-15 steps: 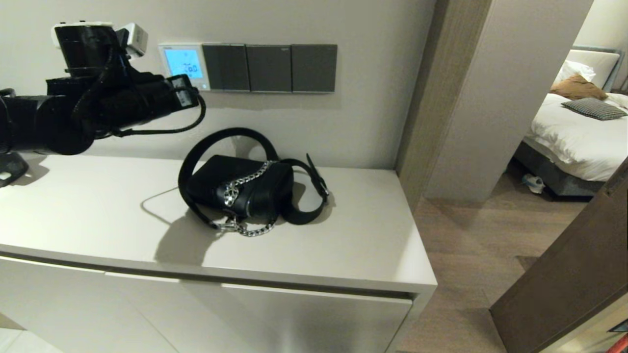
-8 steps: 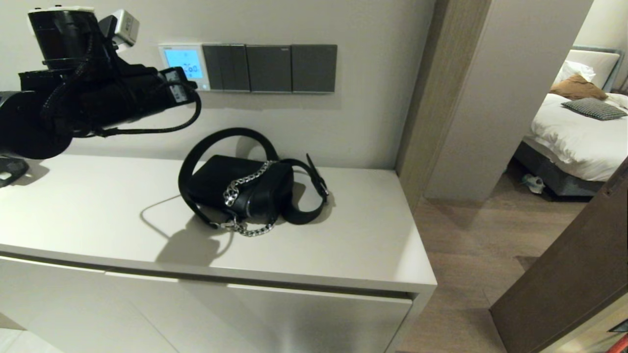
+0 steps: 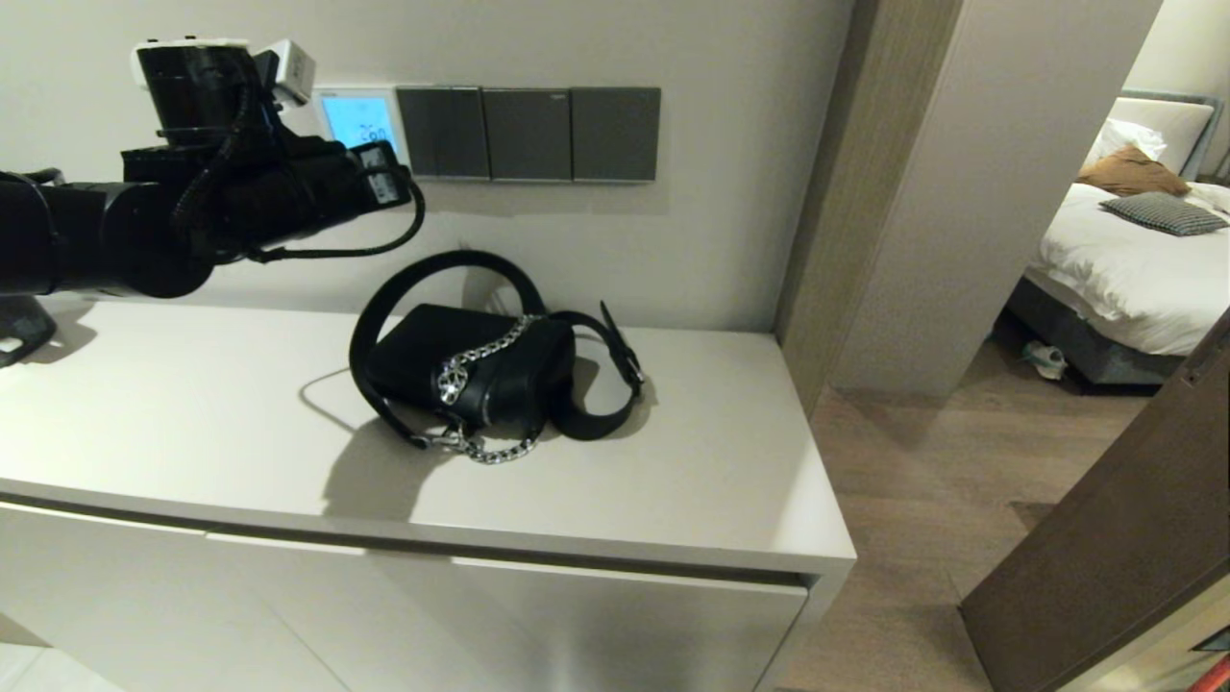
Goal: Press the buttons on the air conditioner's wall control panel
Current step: Turn off the central air conditioner
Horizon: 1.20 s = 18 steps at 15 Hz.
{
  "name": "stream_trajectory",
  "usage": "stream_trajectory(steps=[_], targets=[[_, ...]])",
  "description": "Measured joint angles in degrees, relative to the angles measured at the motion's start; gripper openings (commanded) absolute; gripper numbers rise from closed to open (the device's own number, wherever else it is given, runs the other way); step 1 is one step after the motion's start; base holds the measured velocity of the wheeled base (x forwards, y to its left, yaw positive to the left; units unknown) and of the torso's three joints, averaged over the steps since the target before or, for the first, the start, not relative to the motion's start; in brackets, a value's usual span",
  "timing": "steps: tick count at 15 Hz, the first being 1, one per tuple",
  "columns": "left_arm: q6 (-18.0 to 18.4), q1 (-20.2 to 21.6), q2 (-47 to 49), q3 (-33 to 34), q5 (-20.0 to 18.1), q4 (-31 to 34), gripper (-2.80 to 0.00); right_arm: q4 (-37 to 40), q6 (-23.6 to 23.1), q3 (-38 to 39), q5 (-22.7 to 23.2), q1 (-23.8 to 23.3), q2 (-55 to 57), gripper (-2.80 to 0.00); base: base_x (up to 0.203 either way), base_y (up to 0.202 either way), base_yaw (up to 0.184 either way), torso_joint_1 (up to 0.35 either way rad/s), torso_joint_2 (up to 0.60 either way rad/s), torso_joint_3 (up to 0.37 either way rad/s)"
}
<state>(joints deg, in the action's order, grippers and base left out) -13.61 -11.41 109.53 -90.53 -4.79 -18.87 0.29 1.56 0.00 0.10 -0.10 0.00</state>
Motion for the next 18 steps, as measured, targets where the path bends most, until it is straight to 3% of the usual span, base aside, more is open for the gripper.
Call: stream_trajectory(steps=[18], targets=[[0.00,1.27,2.76,-2.64,0.40,-0.01,-2.80,0.00,0.01,0.00,0.00,0.00,0.00,-2.80,0.000,0.000,0.000,0.000,0.00,0.000]])
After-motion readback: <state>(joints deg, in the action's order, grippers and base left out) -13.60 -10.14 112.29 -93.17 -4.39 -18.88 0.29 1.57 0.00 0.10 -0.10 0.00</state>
